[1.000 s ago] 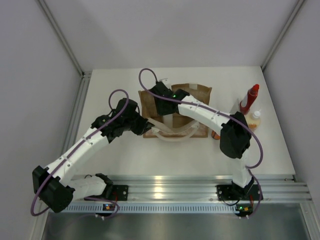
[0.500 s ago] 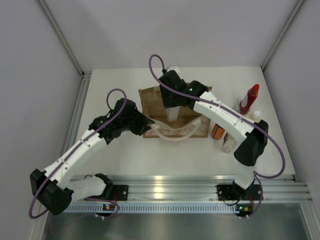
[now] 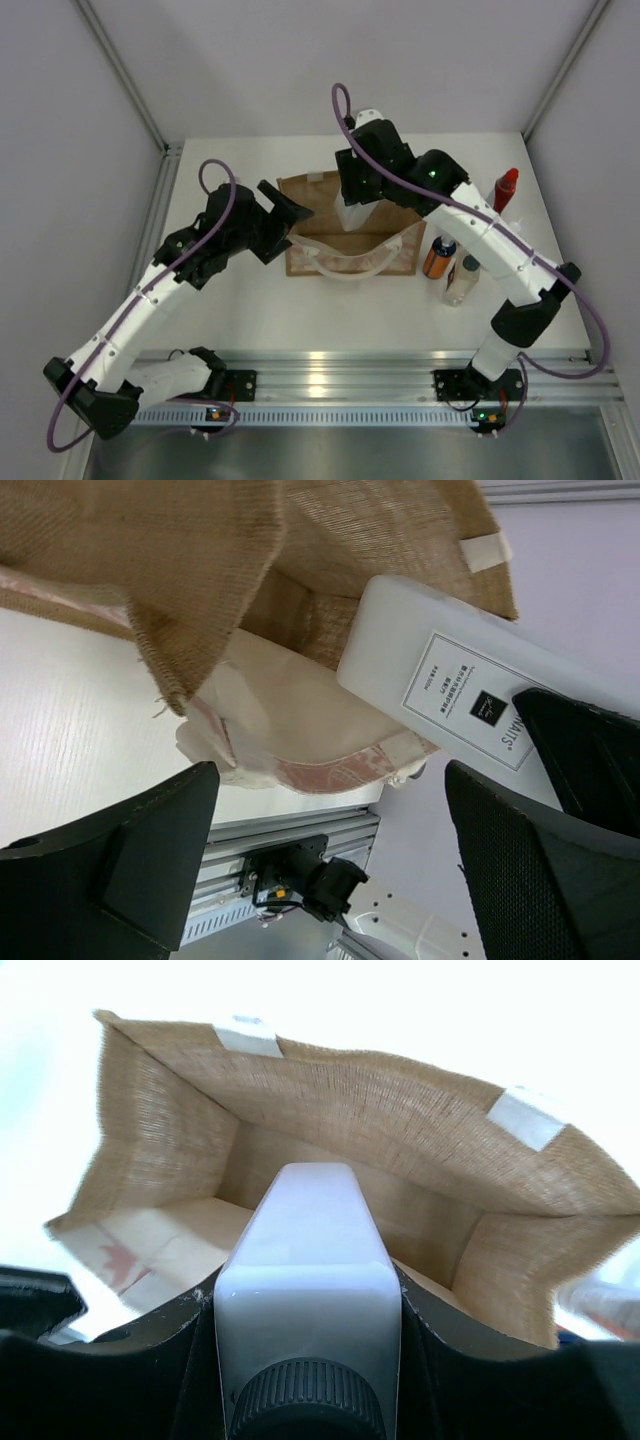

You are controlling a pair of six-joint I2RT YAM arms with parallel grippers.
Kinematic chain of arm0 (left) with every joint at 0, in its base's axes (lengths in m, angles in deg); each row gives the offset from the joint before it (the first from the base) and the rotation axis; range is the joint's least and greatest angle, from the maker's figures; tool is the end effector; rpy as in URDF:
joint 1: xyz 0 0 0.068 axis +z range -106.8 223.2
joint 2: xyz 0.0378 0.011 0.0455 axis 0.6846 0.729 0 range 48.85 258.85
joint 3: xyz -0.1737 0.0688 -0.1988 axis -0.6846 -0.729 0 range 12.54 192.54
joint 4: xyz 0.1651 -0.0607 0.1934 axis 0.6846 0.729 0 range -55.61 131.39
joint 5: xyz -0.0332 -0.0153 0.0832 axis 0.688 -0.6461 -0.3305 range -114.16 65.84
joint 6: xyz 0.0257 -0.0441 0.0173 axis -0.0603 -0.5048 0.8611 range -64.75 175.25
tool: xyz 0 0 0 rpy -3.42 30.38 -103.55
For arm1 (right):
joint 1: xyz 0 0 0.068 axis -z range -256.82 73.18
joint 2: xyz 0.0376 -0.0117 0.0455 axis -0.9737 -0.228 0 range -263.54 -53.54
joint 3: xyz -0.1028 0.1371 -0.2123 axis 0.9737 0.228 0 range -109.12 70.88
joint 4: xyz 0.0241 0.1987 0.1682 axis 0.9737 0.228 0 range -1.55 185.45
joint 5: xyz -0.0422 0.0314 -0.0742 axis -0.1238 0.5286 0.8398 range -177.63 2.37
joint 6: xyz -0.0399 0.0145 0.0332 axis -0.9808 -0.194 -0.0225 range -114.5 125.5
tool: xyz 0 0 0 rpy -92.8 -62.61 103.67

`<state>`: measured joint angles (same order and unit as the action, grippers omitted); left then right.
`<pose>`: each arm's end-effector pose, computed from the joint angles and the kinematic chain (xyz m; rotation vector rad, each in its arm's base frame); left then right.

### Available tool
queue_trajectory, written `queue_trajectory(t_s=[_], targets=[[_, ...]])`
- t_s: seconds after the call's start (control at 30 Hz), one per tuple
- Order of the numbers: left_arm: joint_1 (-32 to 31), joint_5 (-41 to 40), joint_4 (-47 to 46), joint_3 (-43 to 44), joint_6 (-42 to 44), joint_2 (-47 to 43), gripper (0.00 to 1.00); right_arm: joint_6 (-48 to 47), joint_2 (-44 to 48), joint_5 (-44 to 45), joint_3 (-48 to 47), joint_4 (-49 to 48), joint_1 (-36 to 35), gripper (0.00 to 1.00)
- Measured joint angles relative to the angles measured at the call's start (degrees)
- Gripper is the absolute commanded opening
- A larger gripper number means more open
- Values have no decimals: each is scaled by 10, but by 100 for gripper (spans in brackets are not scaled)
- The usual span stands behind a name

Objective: Take the personal care products out of the canvas bag

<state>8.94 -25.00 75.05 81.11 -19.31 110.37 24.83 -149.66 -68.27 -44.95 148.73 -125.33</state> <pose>0.1831 -0.1240 0.3745 -0.8228 2.2149 -1.0199 0.2343 0.2471 0.4451 -0.3935 2.2090 0.2582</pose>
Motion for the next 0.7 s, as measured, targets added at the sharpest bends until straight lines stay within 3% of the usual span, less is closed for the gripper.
queue_trajectory(t_s=[0.33,0.7], targets=[[0,-21,-1,44,128,-43,98,-40,101,-46,-32,15,0,0],[0,-146,9,55,259,-107,98,-153,212,-284,1,38,0,0]])
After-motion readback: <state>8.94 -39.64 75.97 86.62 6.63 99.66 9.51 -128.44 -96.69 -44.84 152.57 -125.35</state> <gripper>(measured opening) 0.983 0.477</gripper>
